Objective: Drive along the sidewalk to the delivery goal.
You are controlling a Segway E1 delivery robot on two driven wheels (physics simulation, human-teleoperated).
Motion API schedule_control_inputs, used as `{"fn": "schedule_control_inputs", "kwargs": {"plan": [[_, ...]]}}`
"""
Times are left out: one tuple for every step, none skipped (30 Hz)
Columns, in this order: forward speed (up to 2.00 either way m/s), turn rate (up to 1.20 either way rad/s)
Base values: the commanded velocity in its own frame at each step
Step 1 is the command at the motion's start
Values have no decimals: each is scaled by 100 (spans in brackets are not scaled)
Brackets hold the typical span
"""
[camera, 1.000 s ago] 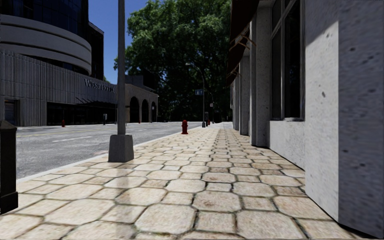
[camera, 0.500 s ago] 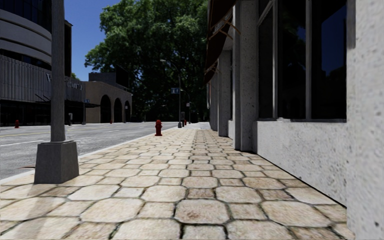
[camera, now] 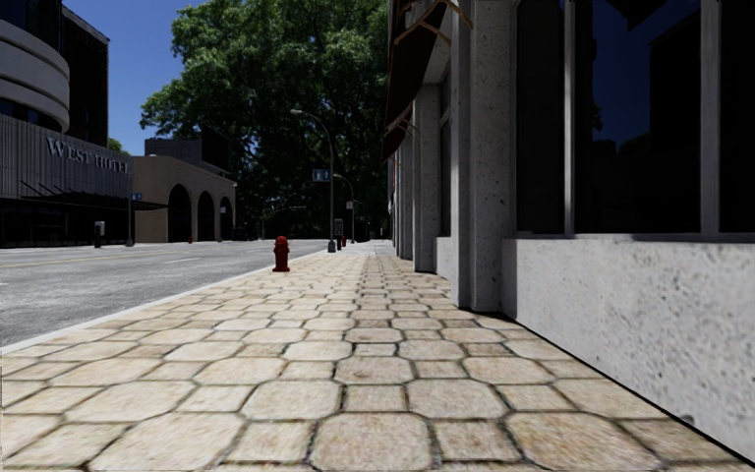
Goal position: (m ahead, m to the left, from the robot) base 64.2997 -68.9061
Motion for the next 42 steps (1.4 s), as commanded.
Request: {"fn": "schedule_control_inputs", "kwargs": {"plan": [[200, 0], [200, 0], [200, 0], [200, 0], [200, 0], [200, 0], [200, 0], [200, 0], [200, 0], [200, 0], [200, 0], [200, 0], [200, 0], [200, 0], [200, 0], [200, 0], [200, 0], [200, 0], [200, 0], [200, 0], [200, 0], [200, 0], [200, 0], [200, 0], [200, 0], [200, 0], [200, 0], [200, 0], [200, 0], [200, 0], [200, 0], [200, 0], [200, 0], [200, 0], [200, 0], [200, 0], [200, 0], [200, 0], [200, 0], [200, 0], [200, 0], [200, 0]]}}
